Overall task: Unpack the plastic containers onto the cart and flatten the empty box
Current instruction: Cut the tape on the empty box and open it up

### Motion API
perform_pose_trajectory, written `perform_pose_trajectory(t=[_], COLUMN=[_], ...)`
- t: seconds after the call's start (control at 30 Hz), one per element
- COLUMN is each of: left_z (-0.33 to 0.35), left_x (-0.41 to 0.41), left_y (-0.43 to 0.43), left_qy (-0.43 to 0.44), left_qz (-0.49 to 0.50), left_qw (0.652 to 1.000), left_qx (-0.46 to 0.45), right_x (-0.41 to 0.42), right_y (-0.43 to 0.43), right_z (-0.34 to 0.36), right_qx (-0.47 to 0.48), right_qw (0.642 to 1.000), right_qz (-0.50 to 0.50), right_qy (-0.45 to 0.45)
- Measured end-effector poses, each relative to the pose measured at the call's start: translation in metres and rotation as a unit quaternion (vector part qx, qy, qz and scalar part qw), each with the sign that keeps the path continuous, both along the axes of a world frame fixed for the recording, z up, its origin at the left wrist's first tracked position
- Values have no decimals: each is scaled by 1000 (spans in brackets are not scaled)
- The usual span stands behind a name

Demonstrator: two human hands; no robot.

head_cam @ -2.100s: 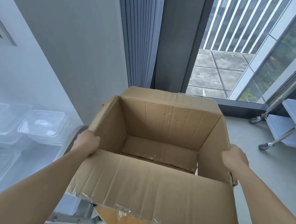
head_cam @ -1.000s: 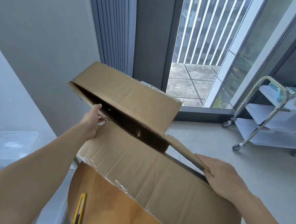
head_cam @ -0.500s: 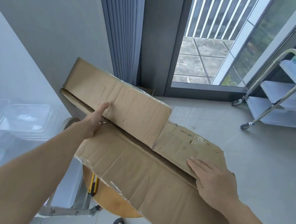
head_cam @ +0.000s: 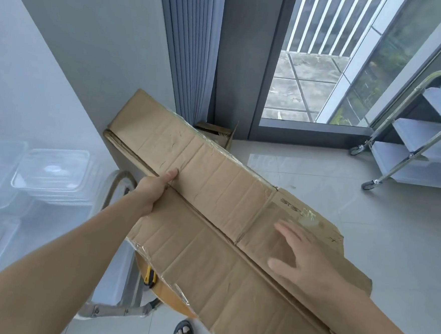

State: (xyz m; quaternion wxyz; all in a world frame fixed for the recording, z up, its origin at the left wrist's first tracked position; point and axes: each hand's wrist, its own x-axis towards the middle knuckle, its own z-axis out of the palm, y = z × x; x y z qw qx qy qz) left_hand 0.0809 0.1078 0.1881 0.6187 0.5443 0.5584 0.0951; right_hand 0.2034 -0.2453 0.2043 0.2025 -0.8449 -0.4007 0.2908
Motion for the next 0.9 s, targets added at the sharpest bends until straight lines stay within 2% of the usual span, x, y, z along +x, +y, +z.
perform_pose_trajectory(t=[0.07, 0.13, 0.23, 0.27, 0.3, 0.37, 0.47, 0.57, 0.67, 0.73, 0.8, 0.9], left_z=[-4, -5, -4, -8, -13, -26, -31, -29, -26, -30, -30, -31], left_x=[-5, -9, -15, -18, -22, -32, -41, -46, -52, -56, -62, -71], left_y=[-1, 0, 8, 11, 13, 16, 13, 15, 19, 20, 18, 24], left_qy=[-2, -3, 7, 24, 47, 79, 83, 75, 58, 57, 46, -13], left_qz=[-2, -10, -45, -73, -100, -123, -119, -127, -135, -141, -137, -102], left_qw=[1000, 1000, 998, 996, 992, 988, 988, 984, 981, 979, 975, 971], left_qx=[7, 7, -36, -52, -58, -47, -47, -96, -129, -137, -172, -217], right_x=[0, 1, 0, 0, 1, -2, -6, -8, -20, -31, -38, -42], right_y=[34, 66, 96, 99, 101, 105, 107, 102, 104, 112, 120, 120], right_z=[7, 6, 2, -1, -5, -9, -9, -7, 2, 4, 1, -7], right_qx=[55, 118, 231, 252, 258, 244, 224, 190, 99, 59, 62, 92], right_qw=[994, 971, 892, 868, 859, 866, 874, 932, 983, 994, 996, 994], right_qz=[-78, -161, -334, -369, -378, -357, -343, -260, -102, -13, 36, 13], right_qy=[61, 129, 198, 216, 228, 251, 261, 165, 116, 94, 58, 58])
